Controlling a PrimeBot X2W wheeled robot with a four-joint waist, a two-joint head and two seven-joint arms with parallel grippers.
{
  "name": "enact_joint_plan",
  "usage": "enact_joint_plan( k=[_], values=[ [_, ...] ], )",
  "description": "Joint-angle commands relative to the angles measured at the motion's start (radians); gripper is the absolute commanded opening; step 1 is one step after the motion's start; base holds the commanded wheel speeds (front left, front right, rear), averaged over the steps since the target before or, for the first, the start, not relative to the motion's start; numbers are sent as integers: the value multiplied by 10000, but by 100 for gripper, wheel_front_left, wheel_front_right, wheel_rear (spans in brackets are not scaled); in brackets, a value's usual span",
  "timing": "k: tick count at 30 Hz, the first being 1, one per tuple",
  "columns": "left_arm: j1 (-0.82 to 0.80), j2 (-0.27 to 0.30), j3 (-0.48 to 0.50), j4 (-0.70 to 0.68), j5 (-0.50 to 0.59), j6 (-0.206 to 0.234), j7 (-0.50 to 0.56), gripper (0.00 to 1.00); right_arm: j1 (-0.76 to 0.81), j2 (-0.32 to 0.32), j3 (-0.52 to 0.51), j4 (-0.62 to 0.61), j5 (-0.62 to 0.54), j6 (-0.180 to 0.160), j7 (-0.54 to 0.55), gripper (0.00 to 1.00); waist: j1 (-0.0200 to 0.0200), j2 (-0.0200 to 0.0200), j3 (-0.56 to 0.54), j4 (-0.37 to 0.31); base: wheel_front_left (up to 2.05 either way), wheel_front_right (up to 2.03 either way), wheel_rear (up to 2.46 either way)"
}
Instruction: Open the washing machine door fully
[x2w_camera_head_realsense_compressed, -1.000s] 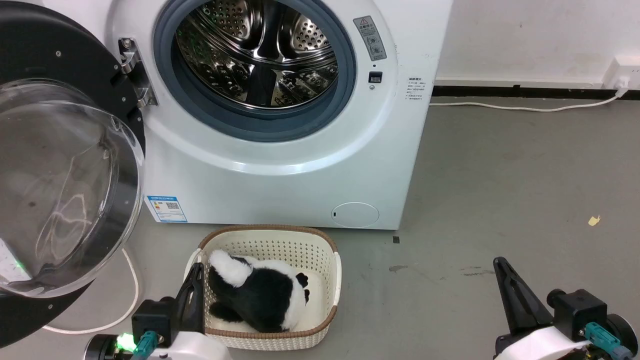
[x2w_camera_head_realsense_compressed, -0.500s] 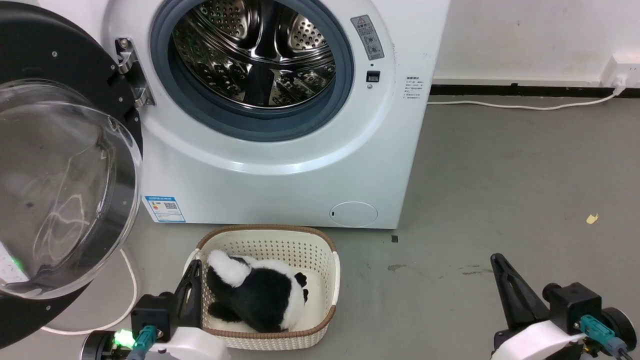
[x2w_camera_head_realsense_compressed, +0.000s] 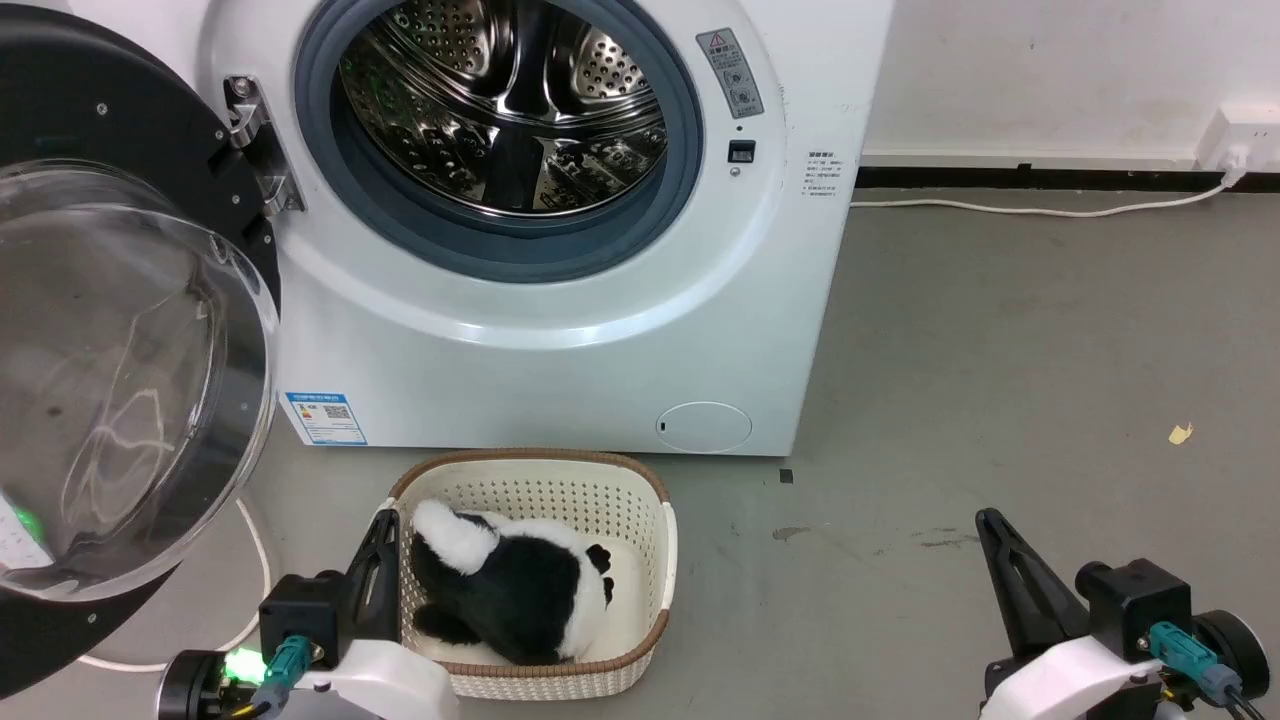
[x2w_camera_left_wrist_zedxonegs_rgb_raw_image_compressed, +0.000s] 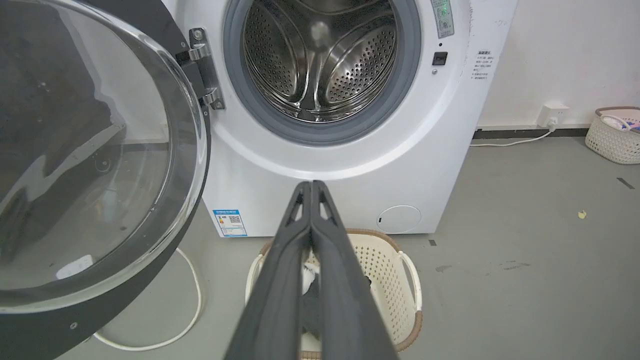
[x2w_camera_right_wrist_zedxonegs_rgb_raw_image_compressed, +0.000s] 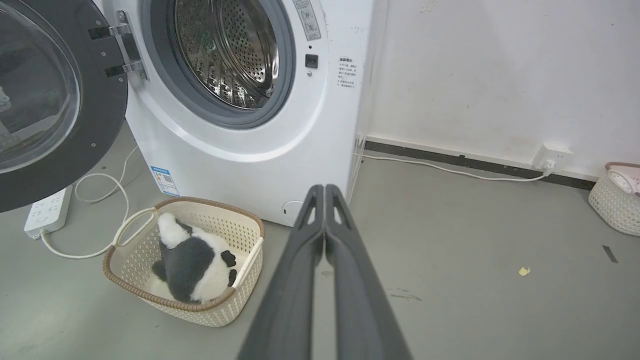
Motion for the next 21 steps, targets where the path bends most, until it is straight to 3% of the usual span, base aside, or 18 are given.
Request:
enact_joint_plan(
  k=[1, 21],
  values=[
    [-123, -67, 56, -39, 116, -69, 78, 0, -190, 19, 9, -31, -69, 7, 54, 0, 0, 0, 2, -5, 0, 0, 0],
    [-196, -133, 170, -78, 233, -129, 260, 0, -259, 20, 20, -35, -175, 8, 237, 0, 0, 0, 14, -39, 0, 0, 0]
  ],
)
